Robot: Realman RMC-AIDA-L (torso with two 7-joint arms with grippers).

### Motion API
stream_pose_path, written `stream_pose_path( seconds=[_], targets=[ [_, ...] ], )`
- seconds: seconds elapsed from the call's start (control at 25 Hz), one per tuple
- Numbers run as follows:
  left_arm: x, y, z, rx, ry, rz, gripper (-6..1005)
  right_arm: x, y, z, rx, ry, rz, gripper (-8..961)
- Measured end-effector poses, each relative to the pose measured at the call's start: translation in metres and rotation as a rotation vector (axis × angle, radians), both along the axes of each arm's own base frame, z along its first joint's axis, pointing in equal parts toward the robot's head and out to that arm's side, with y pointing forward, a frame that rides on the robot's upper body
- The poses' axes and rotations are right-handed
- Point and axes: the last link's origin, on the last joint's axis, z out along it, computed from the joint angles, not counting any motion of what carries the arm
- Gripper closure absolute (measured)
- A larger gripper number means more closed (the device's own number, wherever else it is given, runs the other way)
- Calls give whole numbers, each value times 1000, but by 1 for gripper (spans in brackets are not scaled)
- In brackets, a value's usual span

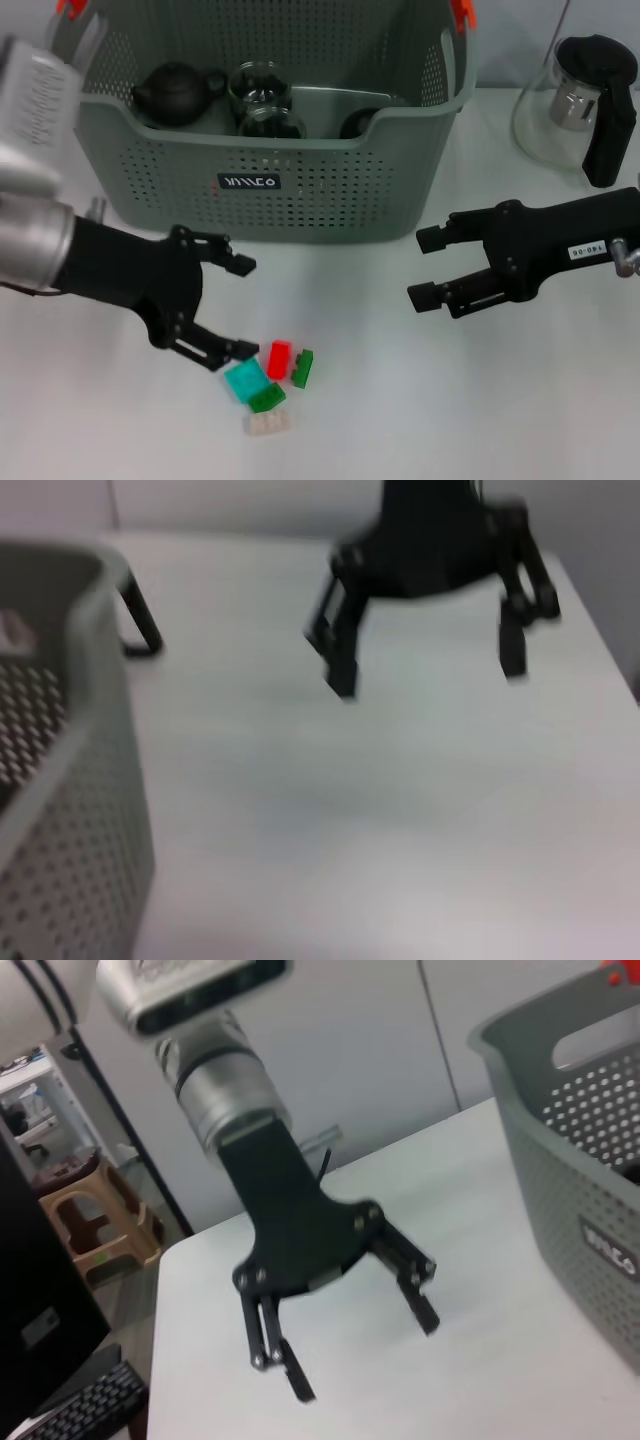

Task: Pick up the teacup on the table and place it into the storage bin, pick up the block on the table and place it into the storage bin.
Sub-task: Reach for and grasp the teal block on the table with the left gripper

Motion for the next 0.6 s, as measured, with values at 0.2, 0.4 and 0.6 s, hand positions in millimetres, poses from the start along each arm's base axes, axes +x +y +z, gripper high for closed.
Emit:
stream_pose_path(
  seconds=[0.2,0.4,0.6],
  targets=[
    [9,15,-7,-8,131,-60,53,-2,4,-4,-1,6,-43,11],
    [16,24,-8,-25,264,-85,53,-4,6,-7,-2,11,-74,11],
    [19,23,-11,-39,405,-98,52,-3,7,-8,5,16,-88,10]
  ],
)
